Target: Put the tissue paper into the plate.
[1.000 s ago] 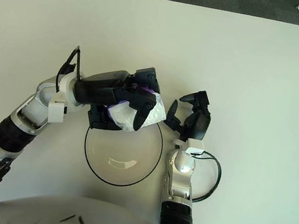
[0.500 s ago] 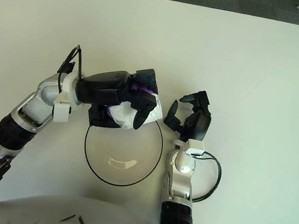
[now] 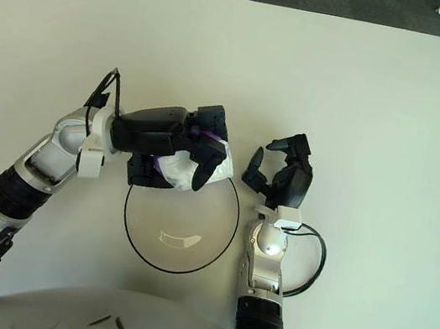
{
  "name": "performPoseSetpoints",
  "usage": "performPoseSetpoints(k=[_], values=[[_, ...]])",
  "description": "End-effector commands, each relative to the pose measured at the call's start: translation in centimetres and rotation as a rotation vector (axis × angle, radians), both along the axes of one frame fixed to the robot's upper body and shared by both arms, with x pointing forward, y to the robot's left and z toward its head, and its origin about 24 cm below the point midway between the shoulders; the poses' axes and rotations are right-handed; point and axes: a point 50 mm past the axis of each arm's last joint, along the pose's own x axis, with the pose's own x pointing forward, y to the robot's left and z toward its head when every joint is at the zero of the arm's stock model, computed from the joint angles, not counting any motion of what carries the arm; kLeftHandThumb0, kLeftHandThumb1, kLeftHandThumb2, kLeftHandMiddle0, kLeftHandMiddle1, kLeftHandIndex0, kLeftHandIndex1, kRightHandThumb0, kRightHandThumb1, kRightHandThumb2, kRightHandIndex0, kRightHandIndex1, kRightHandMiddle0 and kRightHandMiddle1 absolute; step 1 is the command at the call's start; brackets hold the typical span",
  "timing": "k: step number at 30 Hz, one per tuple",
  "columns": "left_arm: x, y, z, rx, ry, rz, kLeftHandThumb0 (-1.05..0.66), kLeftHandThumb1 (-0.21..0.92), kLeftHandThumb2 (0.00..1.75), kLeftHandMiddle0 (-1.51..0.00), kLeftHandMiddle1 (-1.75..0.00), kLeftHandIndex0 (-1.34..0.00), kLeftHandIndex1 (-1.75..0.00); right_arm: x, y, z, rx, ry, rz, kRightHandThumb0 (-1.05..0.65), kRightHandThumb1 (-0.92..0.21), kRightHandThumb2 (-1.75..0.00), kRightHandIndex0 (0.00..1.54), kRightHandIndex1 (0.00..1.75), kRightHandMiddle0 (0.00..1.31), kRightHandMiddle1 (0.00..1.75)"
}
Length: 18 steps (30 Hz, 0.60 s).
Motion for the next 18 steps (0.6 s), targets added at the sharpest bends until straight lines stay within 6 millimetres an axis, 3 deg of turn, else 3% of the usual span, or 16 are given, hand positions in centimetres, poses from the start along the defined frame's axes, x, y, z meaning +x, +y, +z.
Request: performPoseSetpoints(k=[1, 5, 11, 15, 16, 18], values=[[-0.3, 0.5, 0.2, 0.009, -0.007, -0.017, 0.00, 0.02, 1.63, -0.84, -1.74, -0.63, -1.66, -1.9, -0.1, -3.7, 0.003, 0.169, -0.011, -0.51, -0.25, -1.41, 1.20, 1.75, 0.67, 1.75], [-0.2, 0.9, 0.4, 0.063, -0.007, -0.045, 0.00, 0.08, 1.57, -0.80, -1.75, -0.59, -1.66, -1.8, -0.1, -3.8, 0.002, 0.168, -0.009, -0.51, -0.25, -1.41, 1.20, 1.75, 0.67, 1.75], [-0.1, 1.2, 0.5, 0.088, -0.040, -0.077, -0.01, 0.25, 1.37, -0.67, -1.75, -0.48, -1.63, -1.8, -0.2, -4.0, 0.006, 0.176, -0.007, -0.51, -0.24, -1.42, 1.22, 1.75, 0.67, 1.75], [0.1, 1.8, 0.8, 0.074, -0.085, -0.064, -0.01, 0.57, 1.01, -0.37, -1.75, -0.30, -1.70, -1.8, -0.2, -4.1, 0.012, 0.176, -0.006, -0.51, -0.24, -1.42, 1.22, 1.75, 0.68, 1.75], [0.1, 2.0, 0.9, 0.073, -0.098, -0.062, -0.01, 0.69, 0.85, -0.28, -1.75, -0.23, -1.72, -1.8, -0.2, -4.1, 0.012, 0.172, -0.007, -0.51, -0.24, -1.42, 1.22, 1.75, 0.68, 1.75], [0.2, 2.2, 0.9, 0.075, -0.113, -0.066, 0.19, 0.62, 0.94, -0.35, -1.75, -0.12, -1.53, -1.8, -0.3, -4.2, 0.008, 0.167, -0.007, -0.52, -0.24, -1.43, 1.22, 1.75, 0.68, 1.75]])
